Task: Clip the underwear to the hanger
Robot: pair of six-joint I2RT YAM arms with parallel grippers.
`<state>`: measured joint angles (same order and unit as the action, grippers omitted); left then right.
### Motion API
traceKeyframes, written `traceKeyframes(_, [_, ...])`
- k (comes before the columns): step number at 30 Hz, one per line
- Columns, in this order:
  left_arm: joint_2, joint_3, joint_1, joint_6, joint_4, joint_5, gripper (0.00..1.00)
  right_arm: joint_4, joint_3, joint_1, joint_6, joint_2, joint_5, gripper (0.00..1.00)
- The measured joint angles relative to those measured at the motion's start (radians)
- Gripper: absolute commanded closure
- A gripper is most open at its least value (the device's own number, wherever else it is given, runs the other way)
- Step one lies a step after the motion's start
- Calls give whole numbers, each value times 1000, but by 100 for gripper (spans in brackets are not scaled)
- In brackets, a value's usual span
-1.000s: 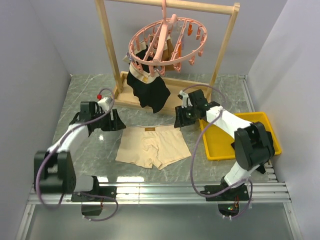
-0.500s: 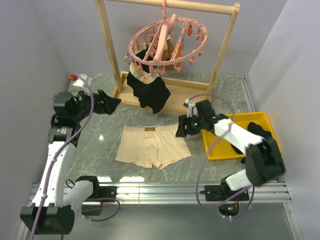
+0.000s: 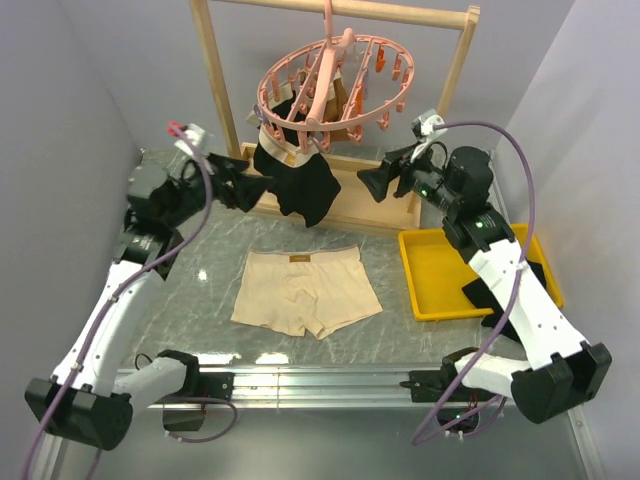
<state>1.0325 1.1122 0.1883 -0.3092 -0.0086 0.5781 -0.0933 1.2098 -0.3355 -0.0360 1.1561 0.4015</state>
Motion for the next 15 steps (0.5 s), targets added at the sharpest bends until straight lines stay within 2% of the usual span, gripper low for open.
traceKeyframes(2, [27,6,90,20,23,-46,31,41,7,0,-1,31,34,12])
traceKeyframes(3, [38,7,126,32,35,-68,34,57,1,0,-3,44,46,12])
traceKeyframes(7, [101,11,254,43,102,-179,52,165,-108,0,-16,45,70,12])
traceKeyframes(15, [273,78,384,-1,238,-358,52,200,-169,2,5,14,51,9])
